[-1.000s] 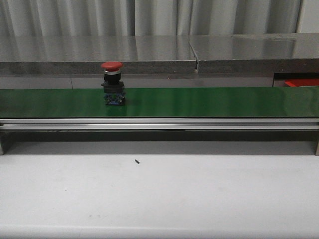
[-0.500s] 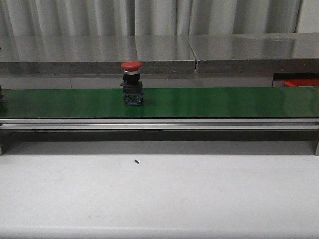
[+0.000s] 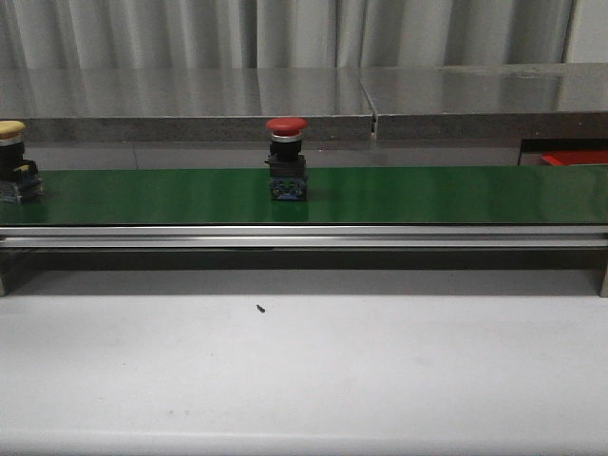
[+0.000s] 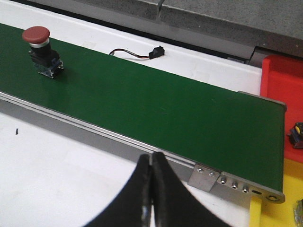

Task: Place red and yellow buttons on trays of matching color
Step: 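Set the yellow button on the green belt and release it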

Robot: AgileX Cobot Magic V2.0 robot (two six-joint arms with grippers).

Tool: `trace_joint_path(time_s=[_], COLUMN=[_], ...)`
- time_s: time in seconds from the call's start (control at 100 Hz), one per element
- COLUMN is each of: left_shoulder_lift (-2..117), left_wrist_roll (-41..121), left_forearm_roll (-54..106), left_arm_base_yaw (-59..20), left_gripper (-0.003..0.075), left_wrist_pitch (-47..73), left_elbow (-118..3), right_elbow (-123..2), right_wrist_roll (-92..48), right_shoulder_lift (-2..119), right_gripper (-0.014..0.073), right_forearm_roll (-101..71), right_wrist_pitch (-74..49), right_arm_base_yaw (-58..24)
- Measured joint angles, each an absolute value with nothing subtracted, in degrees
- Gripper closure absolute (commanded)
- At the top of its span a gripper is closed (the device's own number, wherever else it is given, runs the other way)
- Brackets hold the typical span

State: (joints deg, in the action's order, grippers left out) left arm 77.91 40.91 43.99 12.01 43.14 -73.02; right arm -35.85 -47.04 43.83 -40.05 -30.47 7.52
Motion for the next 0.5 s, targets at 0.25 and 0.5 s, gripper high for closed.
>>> trace_joint_path(time_s=[0.25,0.5], left_shoulder_lift=[60.06,46.65], left_wrist_roll=[45.49,45.94], left_forearm_roll=[47.2,48.28], left_arm_base_yaw=[12.01,9.99], left_gripper=[0.0139,0.0423], left_wrist_pitch=[40.06,36.77], left_elbow=[-56.62,-41.66], right_elbow=[-35.85,-35.85], right_wrist_roll=[-47.04,-47.04], right_shoulder_lift=[43.83,43.83], right_gripper=[0.0661,0.0661], right_forearm_roll=[-40.05,-40.05], right_wrist_pitch=[-30.47,-30.47], right_arm_base_yaw=[7.52,7.52])
